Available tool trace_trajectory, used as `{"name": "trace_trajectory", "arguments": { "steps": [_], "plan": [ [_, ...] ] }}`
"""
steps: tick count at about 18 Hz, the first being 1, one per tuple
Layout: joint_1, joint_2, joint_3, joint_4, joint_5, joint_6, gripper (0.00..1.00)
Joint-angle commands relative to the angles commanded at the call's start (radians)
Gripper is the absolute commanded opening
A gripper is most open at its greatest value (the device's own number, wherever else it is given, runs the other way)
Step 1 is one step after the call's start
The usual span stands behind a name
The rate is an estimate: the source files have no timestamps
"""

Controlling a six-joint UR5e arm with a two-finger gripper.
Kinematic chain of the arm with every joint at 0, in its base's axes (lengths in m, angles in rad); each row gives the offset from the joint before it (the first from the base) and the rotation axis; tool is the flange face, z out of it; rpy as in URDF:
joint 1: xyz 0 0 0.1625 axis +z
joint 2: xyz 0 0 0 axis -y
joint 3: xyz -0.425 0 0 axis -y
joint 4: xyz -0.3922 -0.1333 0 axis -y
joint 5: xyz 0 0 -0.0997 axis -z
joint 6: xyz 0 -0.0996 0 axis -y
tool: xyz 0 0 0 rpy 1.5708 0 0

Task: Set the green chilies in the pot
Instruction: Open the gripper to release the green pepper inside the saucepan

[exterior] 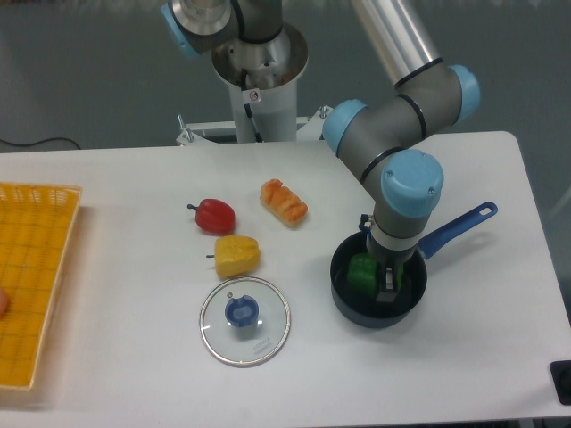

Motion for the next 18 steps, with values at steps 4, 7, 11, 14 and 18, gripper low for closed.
{"name": "trace_trajectory", "arguments": {
  "steps": [4,7,11,14,18],
  "plan": [
    [0.0,0.0,0.0,0.0,0.0,0.0,0.64],
    [0.0,0.002,-0.002,0.0,0.002,-0.003,0.75],
    [-0.002,0.009,-0.012,0.0,0.0,-0.017,1.0],
    [-0.003,0.012,-0.012,-0.002,0.002,-0.024,1.0],
    [-0.009,0.026,-0.009,-0.005,-0.006,-0.069,1.0]
  ]
}}
